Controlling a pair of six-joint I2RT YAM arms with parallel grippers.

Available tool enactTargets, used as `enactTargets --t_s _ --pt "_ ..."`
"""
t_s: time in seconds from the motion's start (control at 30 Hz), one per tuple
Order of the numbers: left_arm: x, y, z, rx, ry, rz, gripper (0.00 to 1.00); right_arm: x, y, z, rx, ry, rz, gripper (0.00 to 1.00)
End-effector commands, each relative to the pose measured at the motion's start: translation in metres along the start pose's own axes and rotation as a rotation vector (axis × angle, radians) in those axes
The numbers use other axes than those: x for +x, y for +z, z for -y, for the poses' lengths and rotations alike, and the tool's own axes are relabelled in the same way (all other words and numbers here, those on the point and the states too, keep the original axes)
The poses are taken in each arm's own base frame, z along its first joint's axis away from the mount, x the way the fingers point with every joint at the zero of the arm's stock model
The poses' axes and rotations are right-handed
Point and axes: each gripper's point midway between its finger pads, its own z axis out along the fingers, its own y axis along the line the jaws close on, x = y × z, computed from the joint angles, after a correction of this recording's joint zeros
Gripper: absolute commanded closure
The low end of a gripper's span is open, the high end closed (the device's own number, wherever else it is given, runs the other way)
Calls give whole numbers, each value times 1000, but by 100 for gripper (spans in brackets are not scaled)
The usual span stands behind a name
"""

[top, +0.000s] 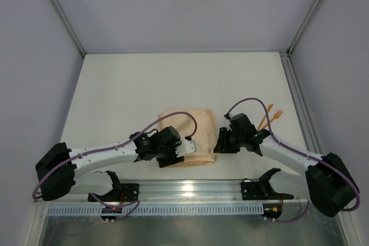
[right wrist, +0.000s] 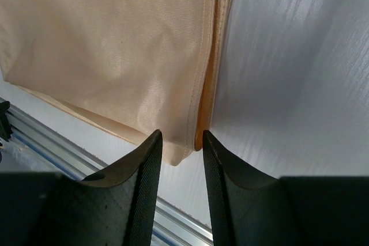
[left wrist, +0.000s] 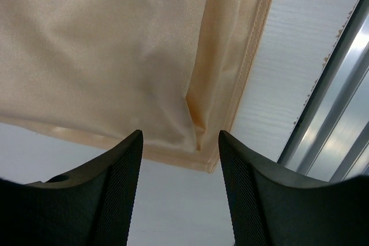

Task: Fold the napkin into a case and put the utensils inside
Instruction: Move the lower triangle-folded napkin to the center of the board.

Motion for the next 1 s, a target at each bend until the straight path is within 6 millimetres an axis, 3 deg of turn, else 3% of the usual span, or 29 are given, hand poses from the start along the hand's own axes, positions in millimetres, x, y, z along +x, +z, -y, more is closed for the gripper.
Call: enactTargets --t_s 0.0,0.3,0.37,0.43,0.5,0.6,0.63,0.67,0.83,0.87,0.97 --pt "-14 6 2 2 -15 63 43 -4 0 -5 -34 9 28 62" --pt "18 15 -4 -51 66 -23 52 6 1 6 5 20 2 64" --pt "17 17 -7 -68 70 -12 56 7 3 5 -6 21 0 68" --pt "17 18 -7 -71 69 -9 65 8 4 3 -17 22 -11 72" --pt "18 18 -8 -74 76 -9 72 8 4 1 -24 17 -10 83" --pt "14 18 -15 -114 70 8 93 4 1 0 -19 1 -1 95" --pt "13 17 -16 -121 70 12 100 1 -1 -2 -21 -9 5 97" --pt "12 16 -16 -121 68 13 100 0 -3 -3 -23 -11 4 97" --pt "15 -8 -27 -157 60 -41 100 -4 -18 -20 -66 -67 -19 97" --pt "4 -20 -32 -164 38 2 100 -5 -21 -26 -87 -80 -21 97" --pt "2 -36 -28 -128 40 43 100 2 -29 -40 -150 -104 -64 97"
